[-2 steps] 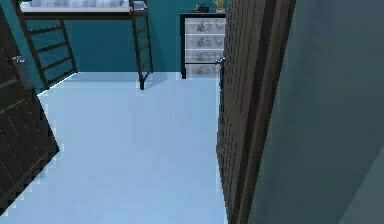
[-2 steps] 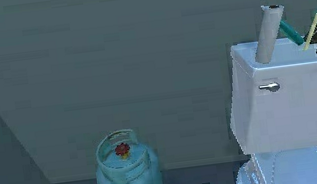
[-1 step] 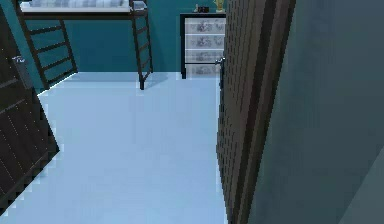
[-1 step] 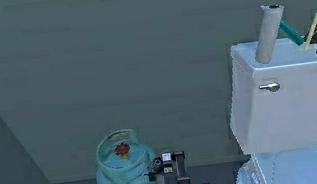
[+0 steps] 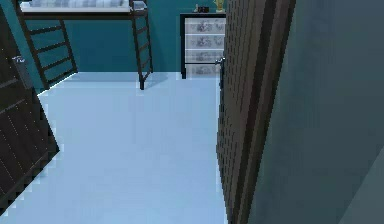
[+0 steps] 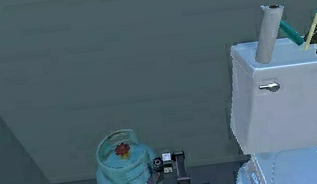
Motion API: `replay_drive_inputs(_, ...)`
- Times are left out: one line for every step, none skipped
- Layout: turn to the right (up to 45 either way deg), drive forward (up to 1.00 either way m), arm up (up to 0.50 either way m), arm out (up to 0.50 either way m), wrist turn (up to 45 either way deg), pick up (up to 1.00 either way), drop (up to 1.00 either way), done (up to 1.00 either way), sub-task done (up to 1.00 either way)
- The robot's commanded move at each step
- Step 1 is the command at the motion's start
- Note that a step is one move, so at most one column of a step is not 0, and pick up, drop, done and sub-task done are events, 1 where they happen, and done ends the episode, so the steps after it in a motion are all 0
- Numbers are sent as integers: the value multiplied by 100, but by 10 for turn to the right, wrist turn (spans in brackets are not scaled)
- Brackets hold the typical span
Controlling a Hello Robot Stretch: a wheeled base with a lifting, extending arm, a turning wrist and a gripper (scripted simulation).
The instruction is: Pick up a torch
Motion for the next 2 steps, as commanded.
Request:
replay_drive_inputs(0,0,0,0,450,0,0,0,0)
replay_drive_inputs(0,0,0,0,450,0,0,0,0)
